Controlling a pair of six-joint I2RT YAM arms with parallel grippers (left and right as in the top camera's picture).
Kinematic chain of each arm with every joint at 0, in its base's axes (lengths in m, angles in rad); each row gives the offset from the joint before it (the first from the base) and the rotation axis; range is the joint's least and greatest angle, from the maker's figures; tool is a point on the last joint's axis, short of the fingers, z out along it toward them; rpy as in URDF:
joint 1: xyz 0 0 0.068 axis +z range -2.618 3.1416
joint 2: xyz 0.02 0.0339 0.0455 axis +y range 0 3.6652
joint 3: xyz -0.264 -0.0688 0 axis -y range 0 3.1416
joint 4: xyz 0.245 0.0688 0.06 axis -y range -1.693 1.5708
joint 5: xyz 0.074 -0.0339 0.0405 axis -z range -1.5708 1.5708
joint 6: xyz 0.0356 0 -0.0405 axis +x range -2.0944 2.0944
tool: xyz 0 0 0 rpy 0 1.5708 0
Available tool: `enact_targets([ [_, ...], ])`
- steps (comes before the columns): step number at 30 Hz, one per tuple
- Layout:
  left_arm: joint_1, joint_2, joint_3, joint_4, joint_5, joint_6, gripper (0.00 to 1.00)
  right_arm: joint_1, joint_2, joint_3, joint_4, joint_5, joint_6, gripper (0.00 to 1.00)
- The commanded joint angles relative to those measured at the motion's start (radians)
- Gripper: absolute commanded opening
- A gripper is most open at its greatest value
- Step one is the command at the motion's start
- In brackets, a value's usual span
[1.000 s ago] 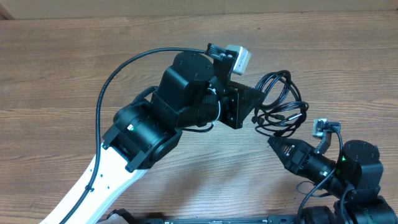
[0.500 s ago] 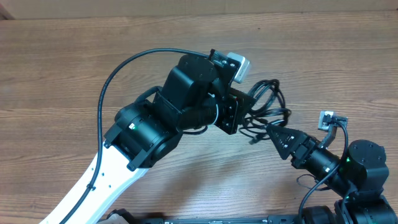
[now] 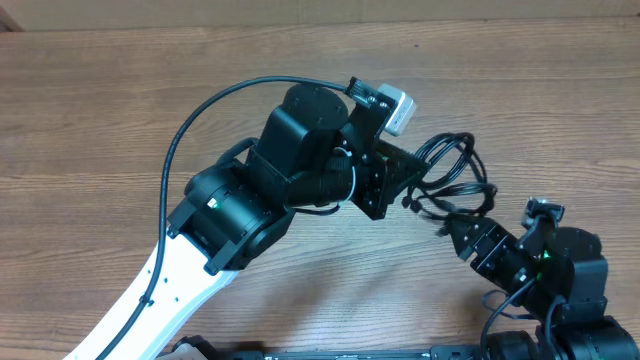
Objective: Untangle cables
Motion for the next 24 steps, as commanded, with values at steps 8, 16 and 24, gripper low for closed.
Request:
enact_targets([
  [8,-0.005,-0.004,0.027,0.011,-0.196,0.023,0.04,-0.007,-0.001,0.02,-0.07,0.012,-0.005,0.71],
  [16,-0.005,-0.004,0.027,-0.04,-0.235,0.023,0.04,-0.007,-0.001,0.02,0.003,0.013,-0.046,0.75],
  [24,-0.005,-0.005,0.027,-0.035,-0.107,0.023,0.04,-0.007,-0.001,0.02,0.09,0.08,-0.076,0.8],
])
